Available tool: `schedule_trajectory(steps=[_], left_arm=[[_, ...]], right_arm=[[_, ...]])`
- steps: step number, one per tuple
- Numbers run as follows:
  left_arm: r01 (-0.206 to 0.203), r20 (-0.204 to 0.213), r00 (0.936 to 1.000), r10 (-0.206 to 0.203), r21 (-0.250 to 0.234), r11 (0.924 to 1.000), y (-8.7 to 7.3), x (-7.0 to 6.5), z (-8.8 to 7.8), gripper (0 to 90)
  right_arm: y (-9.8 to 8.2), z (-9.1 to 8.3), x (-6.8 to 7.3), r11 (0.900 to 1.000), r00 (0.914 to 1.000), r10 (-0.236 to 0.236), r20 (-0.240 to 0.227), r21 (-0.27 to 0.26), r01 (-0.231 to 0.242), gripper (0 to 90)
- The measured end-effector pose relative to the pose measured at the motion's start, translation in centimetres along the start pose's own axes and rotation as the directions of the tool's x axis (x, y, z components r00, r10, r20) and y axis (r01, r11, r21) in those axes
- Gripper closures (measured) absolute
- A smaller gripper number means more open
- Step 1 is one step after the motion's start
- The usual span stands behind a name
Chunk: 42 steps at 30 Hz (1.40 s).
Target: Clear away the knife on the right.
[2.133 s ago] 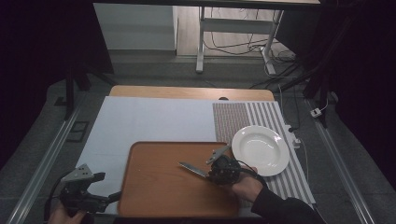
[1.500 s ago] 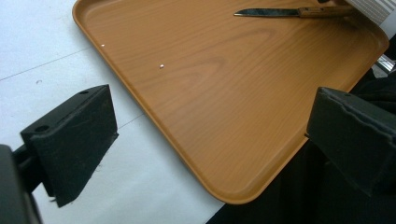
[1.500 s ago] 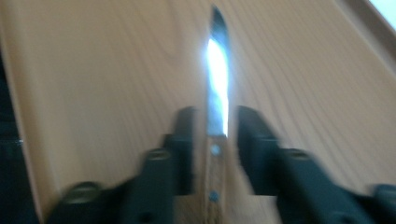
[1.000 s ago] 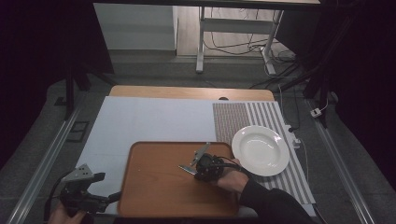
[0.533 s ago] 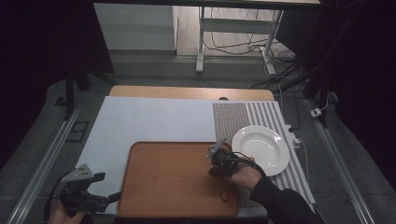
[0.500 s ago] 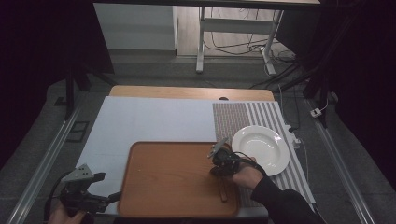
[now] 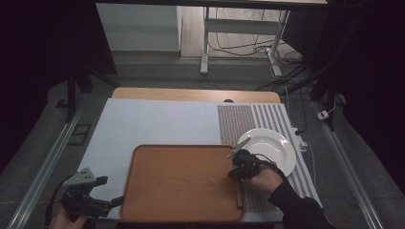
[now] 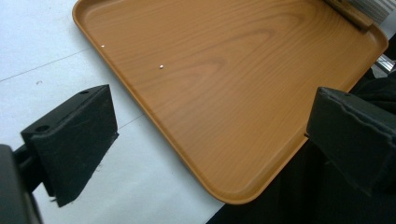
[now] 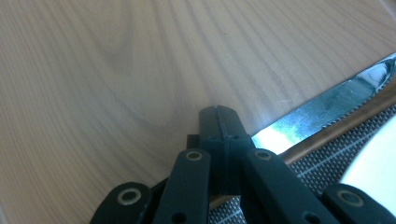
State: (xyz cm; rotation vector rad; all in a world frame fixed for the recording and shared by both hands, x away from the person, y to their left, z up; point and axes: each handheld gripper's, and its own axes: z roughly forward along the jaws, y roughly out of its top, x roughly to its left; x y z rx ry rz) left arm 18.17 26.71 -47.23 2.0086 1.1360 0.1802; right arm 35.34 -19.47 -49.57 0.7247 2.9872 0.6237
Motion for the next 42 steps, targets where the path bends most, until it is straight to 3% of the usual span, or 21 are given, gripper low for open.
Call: schedule_trajectory(steps=[11, 21, 31, 42], left_arm=[[0.0, -0.001, 1.0, 0.0, 0.003, 1.0, 0.0, 0.0, 0.0, 2.0], [-0.001, -0.001, 1.0, 0.001, 0.003, 1.0, 0.0, 0.0, 0.0, 1.9], [-0.003, 0.0, 1.0, 0.003, 0.001, 1.0, 0.0, 0.0, 0.0, 2.0], [-0.002, 0.001, 1.0, 0.002, 0.001, 1.0, 0.0, 0.0, 0.0, 1.9]], right_arm=[[0.5, -0.3, 0.6, 0.999, 0.9999, 0.002, 0.01, -0.041, -0.001, 76.8], [0.9, -0.8, 1.2, 0.995, 0.9995, 0.024, 0.019, -0.095, -0.023, 57.4], [1.2, -1.9, 2.0, 0.983, 0.9986, 0.023, 0.047, -0.185, -0.014, 35.1], [0.8, -3.1, 3.0, 0.969, 0.9971, 0.034, 0.069, -0.247, -0.016, 18.7]])
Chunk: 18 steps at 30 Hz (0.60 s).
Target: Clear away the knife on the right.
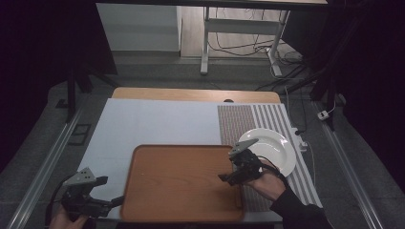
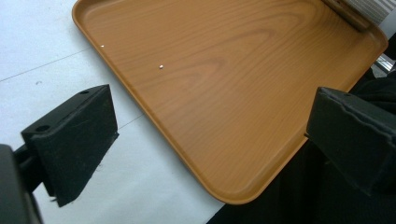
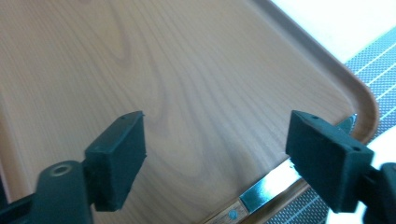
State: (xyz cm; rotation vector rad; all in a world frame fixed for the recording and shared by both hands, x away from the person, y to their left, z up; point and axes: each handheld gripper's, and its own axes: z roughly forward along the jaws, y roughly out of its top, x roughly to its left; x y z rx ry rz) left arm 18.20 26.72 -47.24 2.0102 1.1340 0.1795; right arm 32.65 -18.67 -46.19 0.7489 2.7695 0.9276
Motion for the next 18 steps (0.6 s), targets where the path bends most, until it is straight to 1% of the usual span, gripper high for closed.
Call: schedule_trajectory(steps=[2, 4, 5, 10, 13, 16, 18], left_arm=[[-0.001, -0.002, 1.0, 0.001, 0.001, 1.0, 0.0, 0.0, 0.0, 2.0], [0.0, -0.002, 1.0, 0.0, 0.0, 1.0, 0.0, 0.0, 0.0, 1.9], [0.002, -0.001, 1.0, -0.002, 0.0, 1.0, 0.0, 0.0, 0.0, 1.9], [0.001, 0.0, 1.0, -0.001, 0.0, 1.0, 0.0, 0.0, 0.0, 1.9], [0.004, -0.001, 1.0, -0.004, 0.001, 1.0, 0.0, 0.0, 0.0, 2.0], [0.005, -0.001, 1.0, -0.005, 0.0, 1.0, 0.0, 0.0, 0.0, 1.9], [0.005, -0.001, 1.0, -0.005, 0.0, 1.0, 0.0, 0.0, 0.0, 1.9]], right_arm=[[-0.1, -0.3, 0.1, 1.0, 1.0, -0.001, 0.003, -0.015, 0.001, 15.2], [-0.3, -0.7, 0.2, 1.0, 0.9998, -0.007, 0.018, -0.026, 0.008, 12.1], [-0.4, -0.8, 0.2, 0.999, 0.9998, -0.007, 0.016, -0.031, 0.007, 10.8], [-1.1, -1.8, 0.2, 0.999, 0.9994, 0.006, 0.034, -0.052, -0.004, 3.4], [-1.6, -2.5, 0.1, 0.998, 0.9987, 0.023, 0.045, -0.059, -0.02, 0.7], [-2.4, -3.3, 0.0, 0.997, 0.9981, 0.042, 0.044, -0.062, -0.04, 0.0], [-2.9, -3.9, -0.1, 0.996, 0.9969, 0.055, 0.057, -0.075, -0.051, 0.0]])
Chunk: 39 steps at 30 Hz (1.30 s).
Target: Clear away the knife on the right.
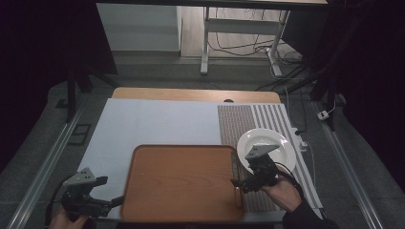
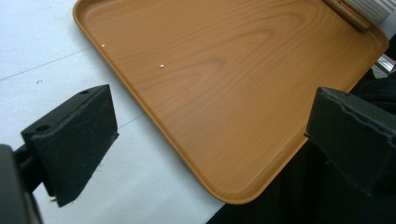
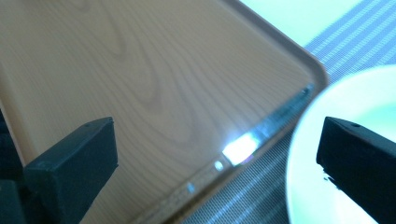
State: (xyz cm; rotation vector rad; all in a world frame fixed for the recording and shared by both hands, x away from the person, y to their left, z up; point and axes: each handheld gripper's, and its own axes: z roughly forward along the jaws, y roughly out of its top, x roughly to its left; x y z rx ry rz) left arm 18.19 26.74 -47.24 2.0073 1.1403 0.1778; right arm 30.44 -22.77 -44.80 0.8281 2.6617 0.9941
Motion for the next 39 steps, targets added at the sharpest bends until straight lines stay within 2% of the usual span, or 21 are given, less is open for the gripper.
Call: schedule_trajectory(steps=[5, 10, 16, 21, 28, 33, 36, 39], left_arm=[[0.0, -0.003, 1.0, 0.0, 0.002, 1.0, 0.0, 0.0, 0.0, 1.9], [0.0, -0.005, 1.0, 0.0, 0.0, 1.0, 0.0, 0.0, 0.0, 2.0], [0.001, -0.007, 1.0, -0.001, 0.001, 1.0, 0.0, 0.0, 0.0, 1.9], [0.003, -0.006, 1.0, -0.003, 0.0, 1.0, 0.0, 0.0, 0.0, 1.9], [0.002, -0.007, 1.0, -0.002, 0.001, 1.0, 0.0, 0.0, 0.0, 1.9], [0.002, -0.008, 1.0, -0.002, 0.001, 1.0, 0.0, 0.0, 0.0, 1.9], [0.004, -0.007, 1.0, -0.004, 0.0, 1.0, -0.1, 0.0, -0.1, 1.9], [0.001, -0.006, 1.0, -0.001, -0.002, 1.0, 0.0, 0.1, 0.0, 1.9]], right_arm=[[-1.2, -1.6, -0.3, 0.998, 0.9989, 0.047, 0.01, -0.031, -0.046, 0.0], [-2.7, -2.8, -0.5, 0.996, 0.9956, 0.079, 0.05, -0.048, -0.077, 0.0], [-4.2, -4.2, -0.9, 0.987, 0.9857, 0.142, 0.091, -0.089, -0.134, 0.0], [-5.5, -5.3, -1.2, 0.974, 0.9723, 0.201, 0.119, -0.129, -0.186, 0.0], [-7.4, -6.6, -1.4, 0.956, 0.9485, 0.27, 0.165, -0.165, -0.243, 0.0], [-8.3, -7.7, -1.3, 0.937, 0.9299, 0.322, 0.177, -0.2, -0.287, 0.0], [-8.7, -8.1, -1.2, 0.934, 0.9213, 0.335, 0.198, -0.202, -0.296, 0.0], [-8.8, -8.1, -1.1, 0.935, 0.9192, 0.334, 0.209, -0.194, -0.295, 0.0]])
